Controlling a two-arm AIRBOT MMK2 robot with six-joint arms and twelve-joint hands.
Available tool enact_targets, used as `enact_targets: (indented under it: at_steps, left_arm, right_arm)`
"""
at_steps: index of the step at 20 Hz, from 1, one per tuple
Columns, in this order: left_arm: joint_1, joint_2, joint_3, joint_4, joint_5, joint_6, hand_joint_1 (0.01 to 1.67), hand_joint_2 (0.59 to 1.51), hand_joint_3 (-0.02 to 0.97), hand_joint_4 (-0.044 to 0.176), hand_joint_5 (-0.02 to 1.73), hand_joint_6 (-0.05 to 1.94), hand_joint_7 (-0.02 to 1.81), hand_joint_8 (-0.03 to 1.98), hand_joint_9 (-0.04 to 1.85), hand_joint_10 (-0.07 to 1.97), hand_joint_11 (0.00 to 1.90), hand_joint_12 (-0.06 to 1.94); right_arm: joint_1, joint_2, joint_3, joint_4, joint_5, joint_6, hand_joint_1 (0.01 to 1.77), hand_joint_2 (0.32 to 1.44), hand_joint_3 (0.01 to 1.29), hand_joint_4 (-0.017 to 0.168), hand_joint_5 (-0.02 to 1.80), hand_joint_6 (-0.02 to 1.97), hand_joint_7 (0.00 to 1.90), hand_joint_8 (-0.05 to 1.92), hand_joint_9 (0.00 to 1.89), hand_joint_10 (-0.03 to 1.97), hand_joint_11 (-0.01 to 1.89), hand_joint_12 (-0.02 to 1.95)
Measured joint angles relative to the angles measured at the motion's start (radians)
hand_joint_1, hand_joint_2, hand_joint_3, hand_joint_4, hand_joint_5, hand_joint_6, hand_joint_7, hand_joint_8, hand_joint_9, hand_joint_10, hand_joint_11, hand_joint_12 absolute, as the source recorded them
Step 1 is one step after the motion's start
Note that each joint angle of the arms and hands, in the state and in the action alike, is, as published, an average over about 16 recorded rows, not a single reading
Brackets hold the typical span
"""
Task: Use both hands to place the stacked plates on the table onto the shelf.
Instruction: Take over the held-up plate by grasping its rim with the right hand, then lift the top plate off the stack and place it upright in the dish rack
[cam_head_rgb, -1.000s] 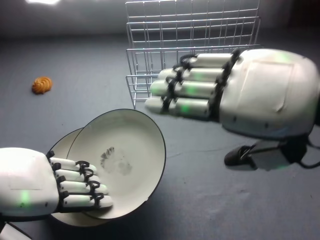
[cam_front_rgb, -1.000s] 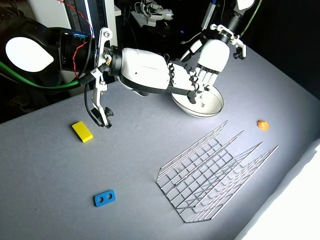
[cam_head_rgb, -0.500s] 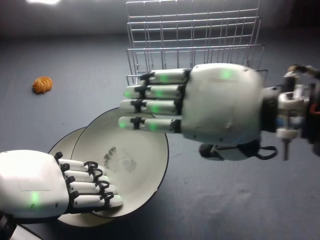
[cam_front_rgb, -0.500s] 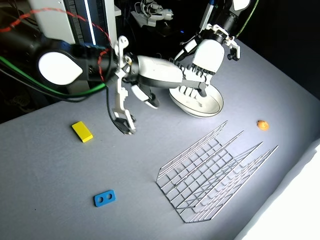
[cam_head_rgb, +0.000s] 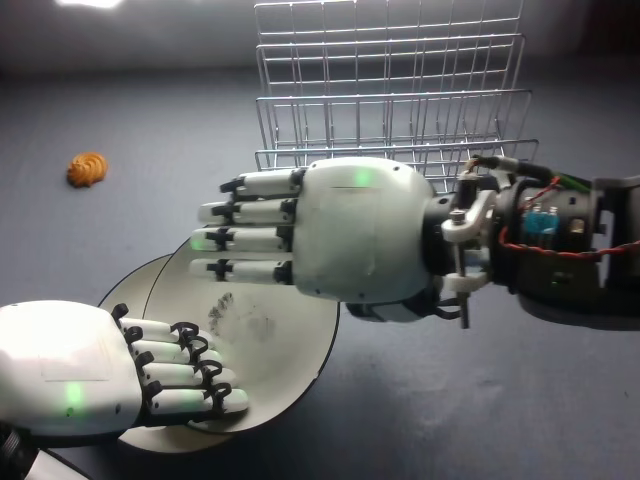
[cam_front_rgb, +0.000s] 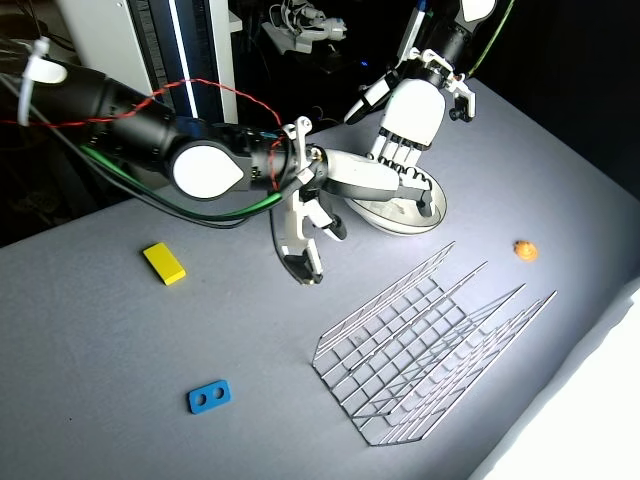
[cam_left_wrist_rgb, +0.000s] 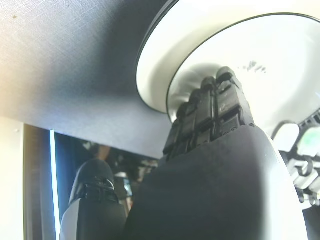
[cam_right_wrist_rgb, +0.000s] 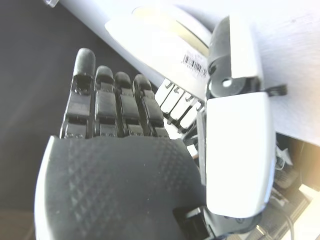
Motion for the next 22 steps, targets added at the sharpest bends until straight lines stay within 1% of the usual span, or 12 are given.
enact_targets:
  at_steps: [4,8,11,14,16,20,22]
  left_arm:
    - [-0.002,-0.002,0.000,-0.001,0.002,0.000,0.02,1.123,0.015,-0.009,-0.02,-0.03,0.00,-0.01,0.01,0.02,0.01,0.00]
    - [-0.004,-0.003,-0.001,-0.005,0.004,0.000,0.02,1.122,0.016,-0.009,-0.02,-0.03,0.00,-0.01,0.01,0.02,0.02,0.00]
    - [-0.006,-0.004,-0.001,-0.012,0.003,0.000,0.02,1.122,0.015,-0.009,-0.02,-0.03,0.00,0.00,0.02,0.02,0.01,0.00]
    - [-0.008,-0.004,0.000,-0.021,0.002,0.000,0.02,1.122,0.016,-0.009,-0.02,-0.03,0.00,0.00,0.02,0.02,0.02,0.00]
    - [-0.010,-0.004,0.001,-0.030,0.001,0.000,0.02,1.122,0.016,-0.010,-0.02,-0.03,0.00,0.00,0.02,0.01,0.01,0.00]
    - [-0.019,-0.004,0.013,-0.046,-0.004,0.000,0.02,1.122,0.016,-0.008,-0.02,-0.03,0.00,0.00,0.02,0.01,0.01,0.00]
    - [-0.024,-0.004,0.023,-0.052,-0.008,0.000,0.02,1.121,0.016,-0.005,-0.02,-0.02,0.01,0.01,0.02,0.01,0.01,0.01]
  right_arm:
    - [0.002,-0.056,0.039,0.006,-0.016,-0.023,1.02,1.00,0.02,-0.002,0.20,0.03,0.20,0.02,0.21,0.05,0.02,0.96]
    - [0.003,-0.095,0.065,0.009,-0.024,-0.041,1.00,1.02,0.02,-0.004,0.33,0.04,0.36,0.03,0.35,0.09,0.07,1.11]
    - [0.004,-0.113,0.079,0.009,-0.024,-0.051,1.00,1.04,0.02,-0.007,0.45,0.06,0.50,0.05,0.49,0.12,0.15,1.22]
    - [0.004,-0.122,0.085,0.011,-0.020,-0.059,1.02,1.04,0.02,-0.009,0.56,0.11,0.63,0.13,0.63,0.22,0.26,1.32]
    - [0.004,-0.125,0.087,0.013,-0.015,-0.063,1.04,1.03,0.02,-0.010,0.61,0.16,0.69,0.23,0.71,0.33,0.35,1.32]
    - [0.005,-0.127,0.087,0.021,-0.002,-0.067,1.09,1.00,0.02,-0.013,0.69,0.24,0.77,0.42,0.83,0.54,0.53,1.24]
    - [0.006,-0.128,0.086,0.028,0.004,-0.067,1.11,0.99,0.02,-0.014,0.72,0.30,0.81,0.52,0.88,0.61,0.61,1.20]
